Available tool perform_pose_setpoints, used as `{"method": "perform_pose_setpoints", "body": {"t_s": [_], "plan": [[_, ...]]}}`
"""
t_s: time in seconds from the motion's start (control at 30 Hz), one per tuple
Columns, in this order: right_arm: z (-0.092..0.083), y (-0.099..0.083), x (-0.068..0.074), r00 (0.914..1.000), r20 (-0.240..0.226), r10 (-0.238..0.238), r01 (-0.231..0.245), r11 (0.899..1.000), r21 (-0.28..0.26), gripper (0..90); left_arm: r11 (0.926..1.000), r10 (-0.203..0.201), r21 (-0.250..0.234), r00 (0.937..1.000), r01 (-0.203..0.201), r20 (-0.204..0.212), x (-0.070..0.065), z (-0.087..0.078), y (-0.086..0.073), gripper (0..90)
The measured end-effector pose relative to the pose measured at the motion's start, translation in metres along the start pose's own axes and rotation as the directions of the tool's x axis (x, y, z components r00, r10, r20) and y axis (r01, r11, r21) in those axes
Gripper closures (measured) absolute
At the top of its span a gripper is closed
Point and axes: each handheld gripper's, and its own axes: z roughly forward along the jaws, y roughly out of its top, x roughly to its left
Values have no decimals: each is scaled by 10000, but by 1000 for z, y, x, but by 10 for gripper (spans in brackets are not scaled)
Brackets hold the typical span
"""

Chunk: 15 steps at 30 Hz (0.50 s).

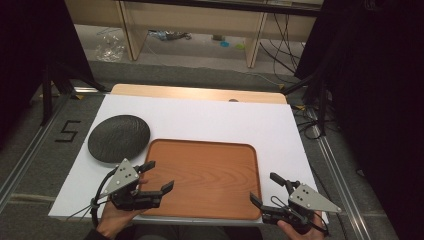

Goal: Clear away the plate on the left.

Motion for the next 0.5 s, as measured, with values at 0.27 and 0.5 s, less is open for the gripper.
{"method": "perform_pose_setpoints", "body": {"t_s": [0.27,0.5], "plan": [[0,0,0,10000,20,9,-9,10000,-23,156,9999,52,96,10000,-52,10,2,0,0,162],[-1,0,1,10000,-29,70,-70,9999,103,157,10000,22,88,10000,-21,-65,5,0,1,162]]}}
